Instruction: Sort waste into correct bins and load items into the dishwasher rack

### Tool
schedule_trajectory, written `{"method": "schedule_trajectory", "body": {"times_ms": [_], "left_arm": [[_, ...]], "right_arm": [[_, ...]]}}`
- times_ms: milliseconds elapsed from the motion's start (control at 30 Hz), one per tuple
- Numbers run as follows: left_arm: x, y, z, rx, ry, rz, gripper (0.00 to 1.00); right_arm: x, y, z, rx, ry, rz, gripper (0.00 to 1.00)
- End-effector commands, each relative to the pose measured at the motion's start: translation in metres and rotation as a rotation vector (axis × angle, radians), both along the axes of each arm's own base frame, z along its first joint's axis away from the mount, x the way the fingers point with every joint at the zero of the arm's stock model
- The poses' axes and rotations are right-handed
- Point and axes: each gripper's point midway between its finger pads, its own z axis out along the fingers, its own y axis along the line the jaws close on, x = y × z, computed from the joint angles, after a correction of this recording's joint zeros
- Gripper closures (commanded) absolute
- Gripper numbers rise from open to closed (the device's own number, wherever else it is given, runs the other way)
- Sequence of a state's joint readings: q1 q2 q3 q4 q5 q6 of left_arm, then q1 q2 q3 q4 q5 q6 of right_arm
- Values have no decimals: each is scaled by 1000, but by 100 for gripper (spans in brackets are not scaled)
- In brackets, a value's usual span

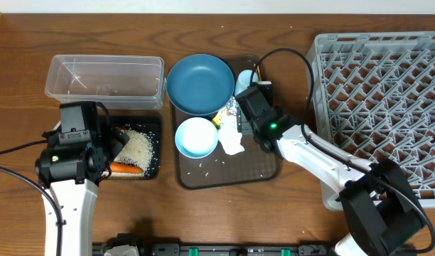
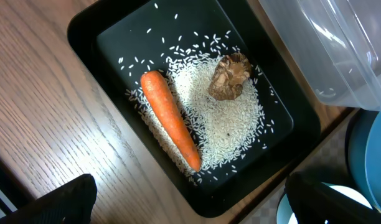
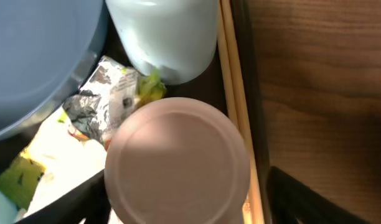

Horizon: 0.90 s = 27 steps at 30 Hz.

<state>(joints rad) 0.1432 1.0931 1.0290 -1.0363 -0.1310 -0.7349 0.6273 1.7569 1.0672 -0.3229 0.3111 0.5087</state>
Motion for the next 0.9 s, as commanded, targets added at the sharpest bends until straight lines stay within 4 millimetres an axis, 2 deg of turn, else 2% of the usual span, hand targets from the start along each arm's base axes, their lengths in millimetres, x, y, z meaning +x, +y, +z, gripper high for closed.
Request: {"method": "schedule_trajectory", "body": {"times_ms": [0, 433, 567, 700, 800, 867], "left_arm": [[-1, 3, 0, 11, 7, 1, 2], [-1, 3, 0, 10, 7, 1, 2], [-1, 3, 0, 11, 7, 1, 2], [-1, 3, 0, 10, 7, 1, 2], [-1, 3, 0, 10, 7, 1, 2], [-1, 3, 0, 10, 7, 1, 2]], "right_arm": [[4, 0, 4, -2, -18, -18, 32], [4, 0, 7, 0, -23, -18, 43], [4, 0, 18, 14, -43, -18, 53], [4, 0, 31, 32, -66, -18, 54], [4, -1, 34, 34, -70, -18, 60], [3, -1, 36, 35, -71, -18, 60]]}}
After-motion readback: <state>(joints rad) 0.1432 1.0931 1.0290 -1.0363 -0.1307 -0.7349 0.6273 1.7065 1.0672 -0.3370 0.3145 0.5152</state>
